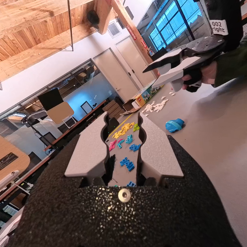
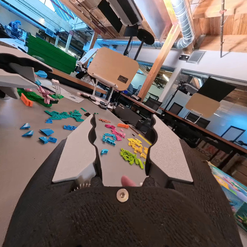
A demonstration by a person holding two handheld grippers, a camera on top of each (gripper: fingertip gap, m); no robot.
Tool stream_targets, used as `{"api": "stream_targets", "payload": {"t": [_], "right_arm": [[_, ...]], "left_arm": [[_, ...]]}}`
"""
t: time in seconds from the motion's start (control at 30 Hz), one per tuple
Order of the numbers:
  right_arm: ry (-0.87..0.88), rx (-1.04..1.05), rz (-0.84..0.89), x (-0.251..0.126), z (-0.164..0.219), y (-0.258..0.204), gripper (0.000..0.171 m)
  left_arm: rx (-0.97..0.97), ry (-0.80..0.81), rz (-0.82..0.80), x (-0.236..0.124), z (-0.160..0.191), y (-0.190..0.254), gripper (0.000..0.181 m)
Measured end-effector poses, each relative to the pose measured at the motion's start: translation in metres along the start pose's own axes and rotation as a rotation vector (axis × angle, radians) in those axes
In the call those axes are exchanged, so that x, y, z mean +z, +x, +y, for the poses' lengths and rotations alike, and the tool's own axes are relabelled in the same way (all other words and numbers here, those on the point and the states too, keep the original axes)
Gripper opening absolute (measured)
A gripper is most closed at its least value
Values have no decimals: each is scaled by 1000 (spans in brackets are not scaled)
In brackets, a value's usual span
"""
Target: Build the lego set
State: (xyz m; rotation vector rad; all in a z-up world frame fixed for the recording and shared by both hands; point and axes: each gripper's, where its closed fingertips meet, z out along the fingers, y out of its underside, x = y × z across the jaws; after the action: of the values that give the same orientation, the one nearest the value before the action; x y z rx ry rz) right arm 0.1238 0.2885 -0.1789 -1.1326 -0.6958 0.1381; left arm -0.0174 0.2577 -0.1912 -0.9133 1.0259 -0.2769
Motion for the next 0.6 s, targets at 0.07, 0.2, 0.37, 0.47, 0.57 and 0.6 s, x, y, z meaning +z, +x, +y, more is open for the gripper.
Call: {"api": "stream_targets", "payload": {"t": [0.07, 0.2, 0.37, 0.47, 0.57, 0.6], "right_arm": [[7, -8, 17, -1, -2, 3, 82], [16, -23, 125, -4, -4, 21, 104], [-3, -33, 196, -9, -1, 35, 110], [-29, -21, 233, -12, 5, 45, 113], [-69, 39, 295, -14, 12, 60, 119], [-81, 43, 311, -15, 15, 64, 119]], "left_arm": [[-2, 4, -5, -1, -1, -1, 45], [-177, 12, 60, -2, -7, 5, 63], [-318, 112, 9, -32, -49, -26, 69], [-402, 118, -110, -69, -70, -92, 85], [-517, 63, -248, -111, -61, -162, 110], [-477, -4, -337, -127, -47, -188, 110]]}}
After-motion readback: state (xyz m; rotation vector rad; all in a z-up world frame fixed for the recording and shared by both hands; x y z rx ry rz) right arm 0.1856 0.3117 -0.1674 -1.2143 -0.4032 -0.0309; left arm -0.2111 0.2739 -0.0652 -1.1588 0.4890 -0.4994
